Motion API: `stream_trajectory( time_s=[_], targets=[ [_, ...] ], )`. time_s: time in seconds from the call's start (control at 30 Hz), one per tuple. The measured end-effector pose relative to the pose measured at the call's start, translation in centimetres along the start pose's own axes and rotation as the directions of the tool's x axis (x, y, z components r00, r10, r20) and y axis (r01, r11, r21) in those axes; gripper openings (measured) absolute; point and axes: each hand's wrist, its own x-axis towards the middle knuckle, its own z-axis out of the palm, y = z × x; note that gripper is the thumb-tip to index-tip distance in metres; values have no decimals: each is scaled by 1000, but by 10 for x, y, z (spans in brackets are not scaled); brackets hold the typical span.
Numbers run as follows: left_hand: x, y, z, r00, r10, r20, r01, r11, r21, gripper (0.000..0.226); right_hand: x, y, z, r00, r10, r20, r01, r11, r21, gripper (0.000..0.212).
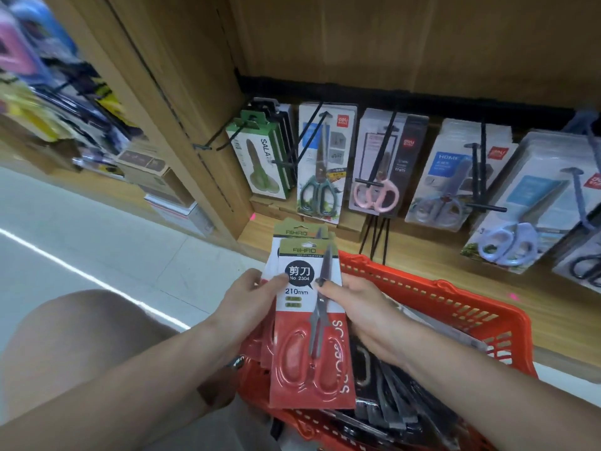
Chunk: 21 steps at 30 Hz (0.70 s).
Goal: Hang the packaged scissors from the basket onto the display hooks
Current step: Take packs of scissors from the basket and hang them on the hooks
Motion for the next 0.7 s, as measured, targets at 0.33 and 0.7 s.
stream_trajectory(
  time_s=[0.33,0.7],
  targets=[
    [-11,29,-61,950,129,-285,-213,933,-289,36,3,-79,81,964,-267,22,262,925,-276,15],
    [20,138,-89,771,386,-506,-561,788,-254,40,27,-191,102,838,-543,-58,492,797,-349,20]
  ],
)
